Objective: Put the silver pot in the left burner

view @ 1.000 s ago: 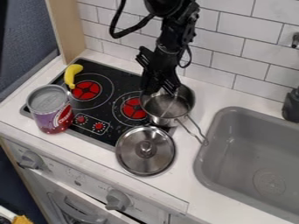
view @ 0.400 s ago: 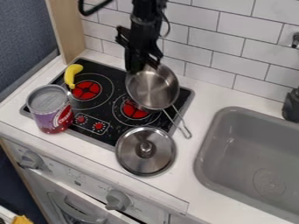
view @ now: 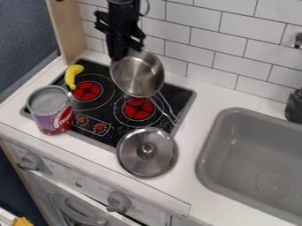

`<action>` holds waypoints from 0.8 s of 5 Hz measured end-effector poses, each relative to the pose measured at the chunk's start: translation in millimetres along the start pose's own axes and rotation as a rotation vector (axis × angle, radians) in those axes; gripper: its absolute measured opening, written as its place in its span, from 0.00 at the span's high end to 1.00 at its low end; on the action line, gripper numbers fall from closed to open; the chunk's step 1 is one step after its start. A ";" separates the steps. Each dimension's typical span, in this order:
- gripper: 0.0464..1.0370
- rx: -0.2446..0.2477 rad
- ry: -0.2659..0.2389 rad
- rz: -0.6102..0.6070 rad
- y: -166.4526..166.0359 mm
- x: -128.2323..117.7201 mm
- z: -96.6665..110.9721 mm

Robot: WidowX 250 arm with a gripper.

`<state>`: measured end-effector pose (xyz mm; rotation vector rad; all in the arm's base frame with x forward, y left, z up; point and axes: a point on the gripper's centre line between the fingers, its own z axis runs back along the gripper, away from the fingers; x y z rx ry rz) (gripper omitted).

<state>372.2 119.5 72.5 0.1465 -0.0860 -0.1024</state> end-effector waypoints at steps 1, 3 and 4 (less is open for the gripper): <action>0.98 -0.029 -0.022 0.080 29.0 -3.1 9.5; 0.99 -0.119 0.042 0.160 62.8 -1.6 -16.7; 0.99 -0.175 0.075 0.168 69.4 -7.4 -32.3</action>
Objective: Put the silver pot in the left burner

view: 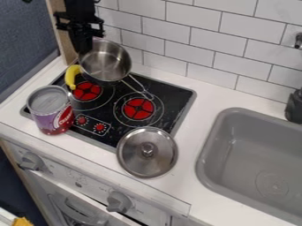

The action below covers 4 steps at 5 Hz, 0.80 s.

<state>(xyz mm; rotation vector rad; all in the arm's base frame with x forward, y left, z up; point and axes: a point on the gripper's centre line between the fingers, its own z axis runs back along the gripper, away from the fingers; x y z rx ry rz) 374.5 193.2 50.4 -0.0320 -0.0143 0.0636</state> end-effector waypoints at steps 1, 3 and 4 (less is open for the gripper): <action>0.99 -0.028 0.052 -0.003 2.5 -6.0 -20.6; 0.99 -0.110 0.071 -0.012 7.1 -3.7 -44.5; 0.96 -0.117 0.079 -0.022 5.6 -4.7 -45.7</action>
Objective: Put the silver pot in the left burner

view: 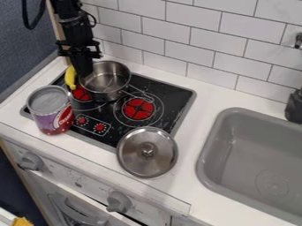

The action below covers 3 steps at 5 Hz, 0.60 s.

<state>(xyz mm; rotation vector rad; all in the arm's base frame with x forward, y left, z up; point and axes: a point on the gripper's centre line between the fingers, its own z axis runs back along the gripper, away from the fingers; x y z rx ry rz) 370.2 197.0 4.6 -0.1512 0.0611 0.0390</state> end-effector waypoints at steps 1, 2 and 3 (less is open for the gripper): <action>0.80 0.029 0.013 -0.005 3.9 -2.1 -1.1; 0.53 0.049 0.030 -0.007 3.1 -4.1 -2.3; 0.22 0.083 0.004 -0.026 1.2 -2.3 15.6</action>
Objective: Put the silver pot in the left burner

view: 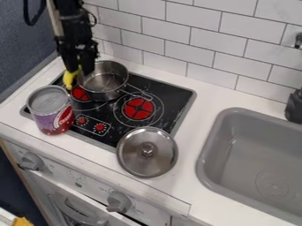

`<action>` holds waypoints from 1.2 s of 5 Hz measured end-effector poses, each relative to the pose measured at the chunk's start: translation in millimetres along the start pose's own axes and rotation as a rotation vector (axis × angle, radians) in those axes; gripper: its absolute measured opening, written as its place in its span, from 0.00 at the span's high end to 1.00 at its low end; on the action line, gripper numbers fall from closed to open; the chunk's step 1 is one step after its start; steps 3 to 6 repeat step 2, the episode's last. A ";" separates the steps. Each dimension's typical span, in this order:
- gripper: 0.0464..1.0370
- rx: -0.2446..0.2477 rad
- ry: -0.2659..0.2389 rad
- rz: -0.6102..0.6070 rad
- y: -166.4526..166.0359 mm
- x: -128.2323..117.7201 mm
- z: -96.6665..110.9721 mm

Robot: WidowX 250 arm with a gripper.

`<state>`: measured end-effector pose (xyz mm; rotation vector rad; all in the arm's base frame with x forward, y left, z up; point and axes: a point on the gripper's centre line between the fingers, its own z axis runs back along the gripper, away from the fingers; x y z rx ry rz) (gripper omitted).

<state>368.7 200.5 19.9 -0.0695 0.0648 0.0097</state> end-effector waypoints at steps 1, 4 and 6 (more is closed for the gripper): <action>0.03 0.034 -0.034 -0.008 -0.5 -1.1 24.0; 0.03 0.088 -0.082 -0.027 -6.9 -1.3 55.2; 0.03 0.088 -0.082 -0.027 -6.9 -1.3 55.2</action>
